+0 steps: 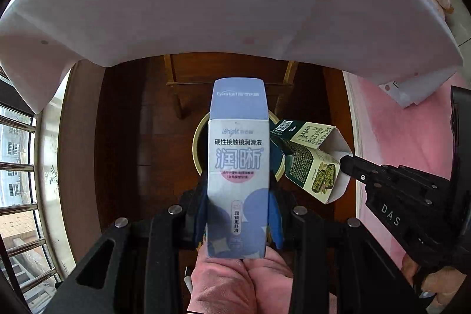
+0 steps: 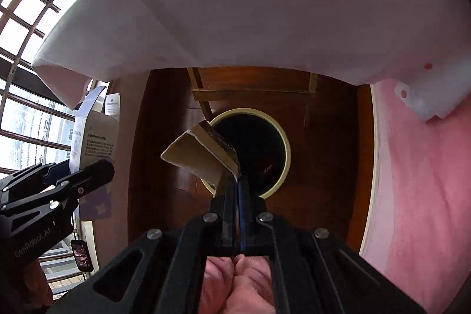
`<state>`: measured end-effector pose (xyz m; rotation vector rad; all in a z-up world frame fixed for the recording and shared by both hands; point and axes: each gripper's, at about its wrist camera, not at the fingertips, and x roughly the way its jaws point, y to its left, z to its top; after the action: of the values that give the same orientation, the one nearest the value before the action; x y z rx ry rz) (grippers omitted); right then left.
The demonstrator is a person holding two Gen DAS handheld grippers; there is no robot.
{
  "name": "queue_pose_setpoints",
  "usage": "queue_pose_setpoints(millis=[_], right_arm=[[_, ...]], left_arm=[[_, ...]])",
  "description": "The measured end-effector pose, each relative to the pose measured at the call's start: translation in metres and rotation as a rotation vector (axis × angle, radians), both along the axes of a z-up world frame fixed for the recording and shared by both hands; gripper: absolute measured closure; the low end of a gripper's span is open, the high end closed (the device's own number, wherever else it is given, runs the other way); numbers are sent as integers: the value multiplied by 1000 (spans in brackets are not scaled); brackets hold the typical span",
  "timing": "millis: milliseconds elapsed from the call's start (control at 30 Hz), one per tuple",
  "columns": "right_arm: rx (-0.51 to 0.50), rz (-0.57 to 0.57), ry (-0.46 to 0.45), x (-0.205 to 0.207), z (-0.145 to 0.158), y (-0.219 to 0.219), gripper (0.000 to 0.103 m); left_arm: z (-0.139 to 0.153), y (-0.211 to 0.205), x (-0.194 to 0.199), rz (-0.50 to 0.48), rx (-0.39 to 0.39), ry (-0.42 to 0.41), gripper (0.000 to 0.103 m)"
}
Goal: Collect trash
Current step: 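Carry the carton and pistachio box over the bin and release both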
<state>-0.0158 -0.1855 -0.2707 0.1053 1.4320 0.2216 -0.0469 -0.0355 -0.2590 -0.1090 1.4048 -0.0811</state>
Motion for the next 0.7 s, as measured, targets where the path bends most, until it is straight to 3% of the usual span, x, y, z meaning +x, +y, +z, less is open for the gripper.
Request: queue_pose_setpoints(millis=[167, 400, 433, 500, 567, 600, 667, 700], right_arm=[[-41, -63, 51, 7, -86, -1, 102], [-11, -91, 63, 15, -153, 4, 101], [-5, -98, 63, 15, -157, 4, 101], [16, -114, 65, 16, -164, 4, 100], [33, -128, 66, 16, -163, 1, 95], [36, -131, 62, 15, -162, 1, 90], [40, -134, 56, 15, -157, 4, 68], [43, -133, 55, 15, -154, 6, 65]], left_arm=[[-81, -12, 10, -19, 5, 16, 70], [-145, -19, 23, -73, 46, -10, 66], [-150, -18, 24, -78, 51, -8, 61], [-156, -14, 27, -74, 57, 3, 23], [-154, -6, 27, -62, 57, -2, 9], [-153, -3, 27, -58, 63, -6, 6], [-148, 2, 25, -46, 66, -12, 2], [-143, 7, 26, -38, 70, -17, 2]])
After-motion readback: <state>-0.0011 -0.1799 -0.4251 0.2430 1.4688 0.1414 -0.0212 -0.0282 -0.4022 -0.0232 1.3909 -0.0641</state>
